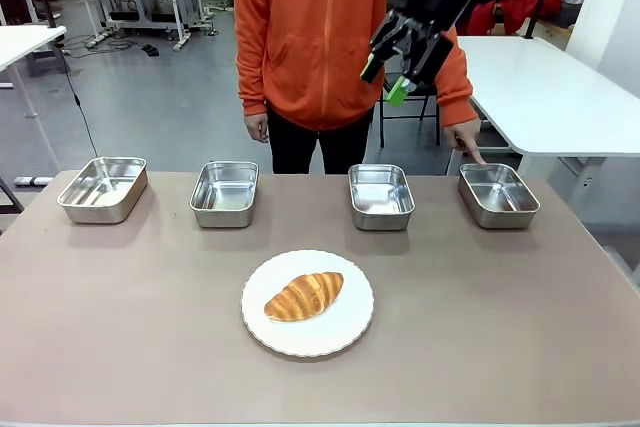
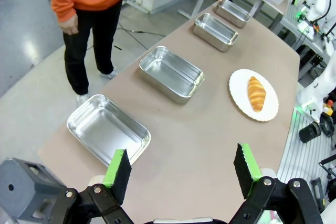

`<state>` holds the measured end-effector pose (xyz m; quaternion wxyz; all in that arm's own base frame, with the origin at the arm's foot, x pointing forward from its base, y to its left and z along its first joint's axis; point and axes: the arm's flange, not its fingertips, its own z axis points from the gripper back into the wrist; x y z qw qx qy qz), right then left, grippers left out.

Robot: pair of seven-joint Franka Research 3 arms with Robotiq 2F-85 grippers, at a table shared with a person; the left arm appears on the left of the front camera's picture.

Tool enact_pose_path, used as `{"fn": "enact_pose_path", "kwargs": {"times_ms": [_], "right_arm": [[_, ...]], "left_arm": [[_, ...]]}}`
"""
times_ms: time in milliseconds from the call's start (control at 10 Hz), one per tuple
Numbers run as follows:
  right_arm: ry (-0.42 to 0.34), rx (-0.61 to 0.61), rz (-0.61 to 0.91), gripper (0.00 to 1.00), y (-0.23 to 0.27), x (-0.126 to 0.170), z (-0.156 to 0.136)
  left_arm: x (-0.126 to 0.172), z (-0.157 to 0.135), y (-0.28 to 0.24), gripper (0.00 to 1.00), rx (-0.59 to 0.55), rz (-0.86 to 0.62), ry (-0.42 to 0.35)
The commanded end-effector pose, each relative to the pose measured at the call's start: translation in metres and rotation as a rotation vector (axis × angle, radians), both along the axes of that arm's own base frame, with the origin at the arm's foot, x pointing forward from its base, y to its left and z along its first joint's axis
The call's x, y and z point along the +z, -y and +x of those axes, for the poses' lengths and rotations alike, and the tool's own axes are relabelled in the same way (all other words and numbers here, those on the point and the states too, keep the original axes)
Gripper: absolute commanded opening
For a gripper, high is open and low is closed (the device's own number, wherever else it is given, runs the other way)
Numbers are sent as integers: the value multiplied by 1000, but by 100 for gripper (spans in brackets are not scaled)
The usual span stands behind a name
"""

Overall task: Place the bread in the container.
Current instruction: Place the Butter Roll into the Airtight Container indicated by the human.

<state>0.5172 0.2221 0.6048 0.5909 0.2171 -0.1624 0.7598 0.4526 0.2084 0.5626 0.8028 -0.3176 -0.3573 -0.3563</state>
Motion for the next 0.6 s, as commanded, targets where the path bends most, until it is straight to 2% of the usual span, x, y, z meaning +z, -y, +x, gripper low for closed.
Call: {"fn": "enact_pose_path", "kwargs": {"times_ms": [0,200,400,500], "right_arm": [[5,-13,16,100,6,9,-3],[12,-8,3,100,5,8,-1],[-26,-124,-110,100,-37,-52,1],[-26,-124,-129,100,-57,-76,-6]], "left_arm": [[2,-2,1,100,-5,-4,13],[2,-2,1,100,-5,-4,13],[2,-2,1,100,-5,-4,13],[2,-2,1,100,-5,-4,13]]}}
